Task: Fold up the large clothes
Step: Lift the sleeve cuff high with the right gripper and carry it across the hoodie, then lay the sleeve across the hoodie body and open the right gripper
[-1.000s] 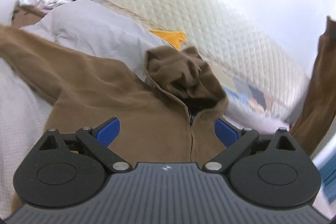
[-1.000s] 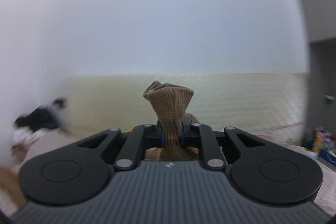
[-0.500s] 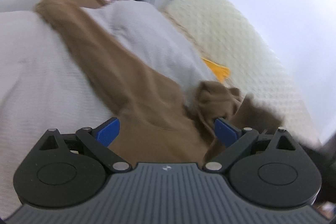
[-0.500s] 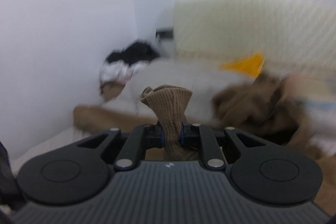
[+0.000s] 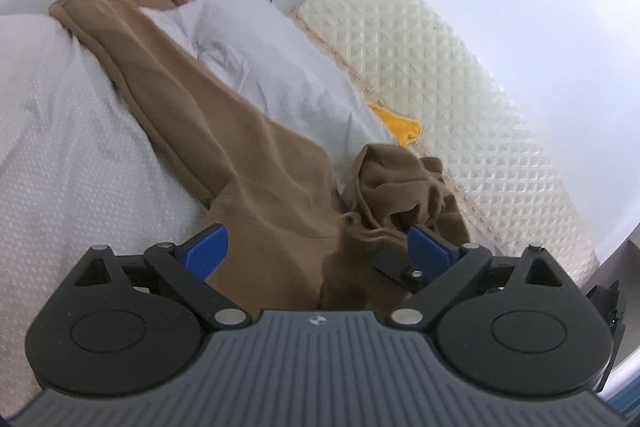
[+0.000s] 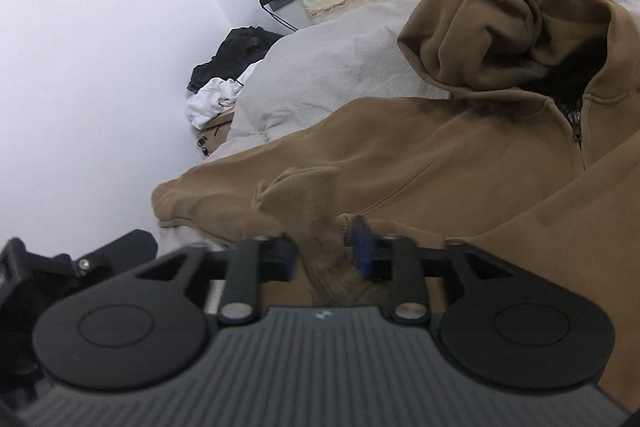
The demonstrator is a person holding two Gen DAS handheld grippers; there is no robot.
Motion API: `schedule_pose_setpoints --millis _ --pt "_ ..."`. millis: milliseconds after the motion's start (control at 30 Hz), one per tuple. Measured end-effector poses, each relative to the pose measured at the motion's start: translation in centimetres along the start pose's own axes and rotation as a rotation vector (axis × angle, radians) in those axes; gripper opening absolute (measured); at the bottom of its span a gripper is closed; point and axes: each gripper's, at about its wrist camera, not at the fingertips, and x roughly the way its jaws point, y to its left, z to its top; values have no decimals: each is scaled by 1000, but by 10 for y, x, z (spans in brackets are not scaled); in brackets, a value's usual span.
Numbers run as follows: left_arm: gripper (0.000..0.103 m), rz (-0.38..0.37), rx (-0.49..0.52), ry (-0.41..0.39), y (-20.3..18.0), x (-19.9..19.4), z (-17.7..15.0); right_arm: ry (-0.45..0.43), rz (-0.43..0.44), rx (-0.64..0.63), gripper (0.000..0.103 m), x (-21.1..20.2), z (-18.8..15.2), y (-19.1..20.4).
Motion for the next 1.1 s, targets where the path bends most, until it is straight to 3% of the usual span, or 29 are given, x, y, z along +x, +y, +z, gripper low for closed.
schedule_pose_setpoints --millis 100,267,367,500,667,867,1000,1100 --pt "98 -15 44 -40 -6 -16 -4 -7 62 64 65 -11 5 -5" --pt "98 -52 122 -21 -29 -21 -11 -77 72 89 65 -49 13 -18" --pt "98 -85 200 3 -48 -20 -23 -116 12 49 65 -77 14 -31" --pt "90 -104 297 72 -72 -5 -45 -135 -173 -24 65 -106 7 -55" --pt "86 -72 373 179 -90 15 -73 -156 -286 8 64 -129 -10 -100" --pt "79 -14 448 240 -103 41 -95 -146 -328 64 63 -128 -19 -138" --pt "71 34 487 297 -104 62 -105 -115 -308 128 62 -120 -27 -158" --pt "66 74 507 336 -102 76 -112 -95 -322 147 56 -112 -32 -168"
